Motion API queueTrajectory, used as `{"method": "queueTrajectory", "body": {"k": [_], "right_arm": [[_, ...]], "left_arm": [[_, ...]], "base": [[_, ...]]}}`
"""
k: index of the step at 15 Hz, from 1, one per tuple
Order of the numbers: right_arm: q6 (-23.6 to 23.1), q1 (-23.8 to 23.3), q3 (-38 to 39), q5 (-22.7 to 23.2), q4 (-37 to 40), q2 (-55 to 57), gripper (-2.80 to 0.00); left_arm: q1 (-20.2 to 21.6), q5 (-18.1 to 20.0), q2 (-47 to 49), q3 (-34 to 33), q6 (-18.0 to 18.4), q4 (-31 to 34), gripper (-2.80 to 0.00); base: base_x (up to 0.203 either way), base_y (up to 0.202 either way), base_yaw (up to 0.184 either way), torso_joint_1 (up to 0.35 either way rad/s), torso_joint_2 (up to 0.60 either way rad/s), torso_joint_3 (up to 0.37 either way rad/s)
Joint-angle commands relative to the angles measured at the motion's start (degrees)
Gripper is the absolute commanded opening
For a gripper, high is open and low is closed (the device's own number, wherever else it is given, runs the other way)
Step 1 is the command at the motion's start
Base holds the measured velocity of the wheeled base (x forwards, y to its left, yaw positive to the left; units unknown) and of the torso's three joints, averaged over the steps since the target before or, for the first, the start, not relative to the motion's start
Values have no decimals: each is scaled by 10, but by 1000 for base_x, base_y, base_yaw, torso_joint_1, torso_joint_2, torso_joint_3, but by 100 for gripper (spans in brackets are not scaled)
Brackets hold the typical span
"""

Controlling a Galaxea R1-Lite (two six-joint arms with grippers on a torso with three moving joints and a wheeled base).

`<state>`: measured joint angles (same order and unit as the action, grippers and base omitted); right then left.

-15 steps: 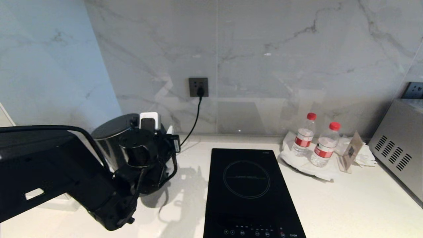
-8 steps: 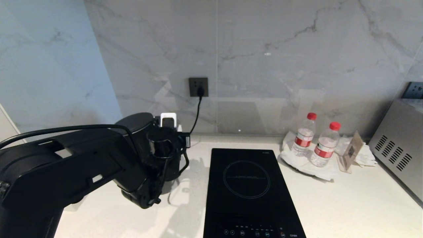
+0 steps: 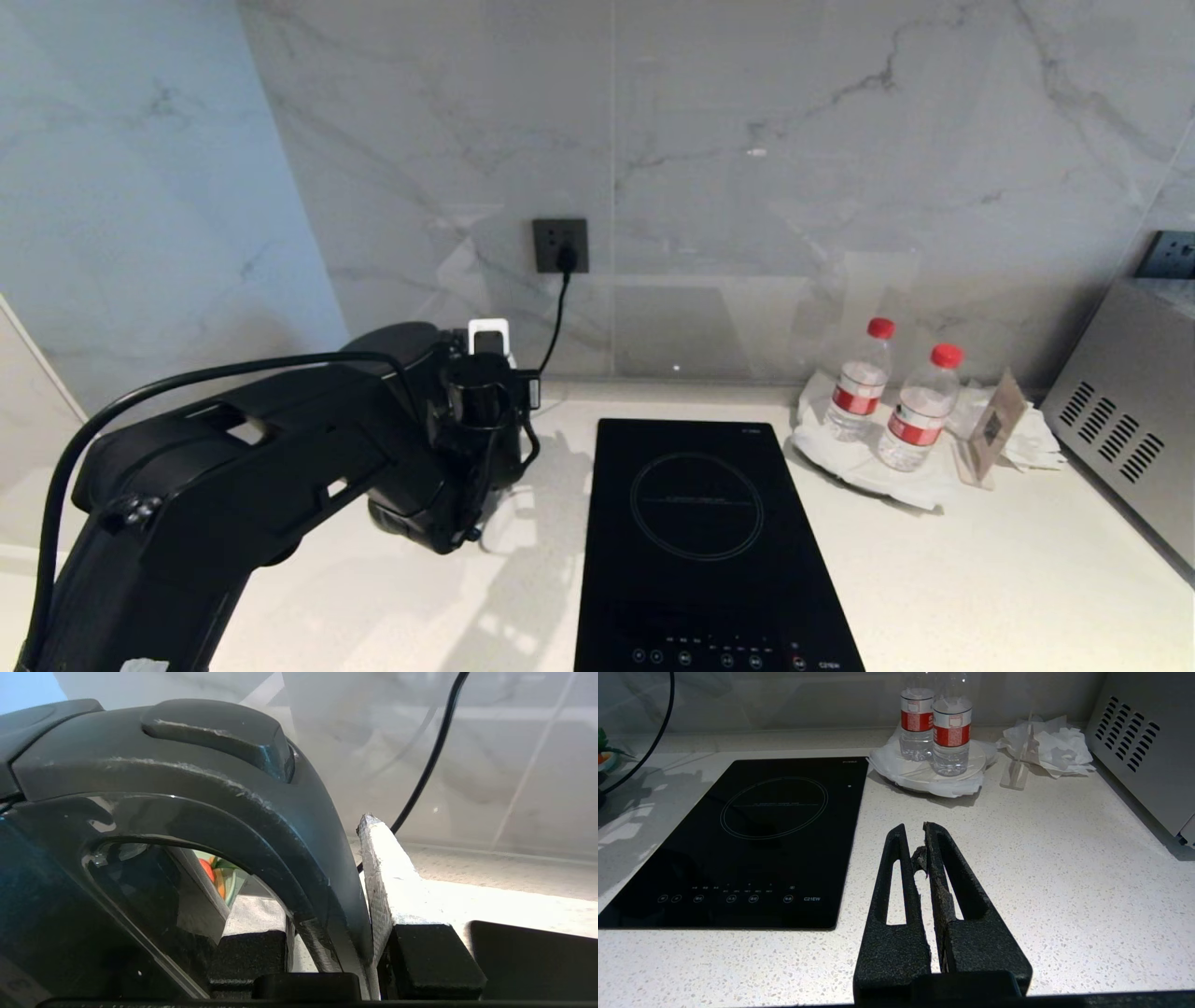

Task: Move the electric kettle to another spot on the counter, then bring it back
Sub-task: Place it on the power base

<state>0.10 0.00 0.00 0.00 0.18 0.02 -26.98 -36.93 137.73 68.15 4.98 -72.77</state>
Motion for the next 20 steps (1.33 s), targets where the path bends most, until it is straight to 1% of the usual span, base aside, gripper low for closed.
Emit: {"method": "queueTrajectory", "body": {"k": [1, 3, 7, 10, 13, 16, 17, 18, 20], "right_arm": [[1, 0, 0, 0, 0, 1, -280], [0, 0, 0, 0, 0, 1, -280], [0, 0, 0, 0, 0, 1, -280], [1, 0, 0, 0, 0, 0, -280], [1, 0, 0, 0, 0, 1, -280], [0, 0, 0, 0, 0, 1, -280], [1, 0, 0, 0, 0, 0, -280], [0, 0, 0, 0, 0, 1, -280], [0, 0, 0, 0, 0, 0, -280]], "left_arm": [[9, -3, 23, 22, 5, 3, -280], [22, -2, 41, 27, 18, 2, -280], [42, -1, 62, 43, 20, 2, -280], [43, -2, 71, 55, 20, 2, -280], [37, -3, 71, 52, 19, 3, -280], [40, -4, 67, 47, 19, 2, -280], [40, -10, 67, 46, 17, 1, -280], [39, -21, 67, 42, 17, 0, 0], [37, -20, 58, 14, 16, -9, 0]], "base": [[0, 0, 0, 0, 0, 0], [0, 0, 0, 0, 0, 0], [0, 0, 0, 0, 0, 0], [0, 0, 0, 0, 0, 0], [0, 0, 0, 0, 0, 0], [0, 0, 0, 0, 0, 0], [0, 0, 0, 0, 0, 0], [0, 0, 0, 0, 0, 0], [0, 0, 0, 0, 0, 0]]}}
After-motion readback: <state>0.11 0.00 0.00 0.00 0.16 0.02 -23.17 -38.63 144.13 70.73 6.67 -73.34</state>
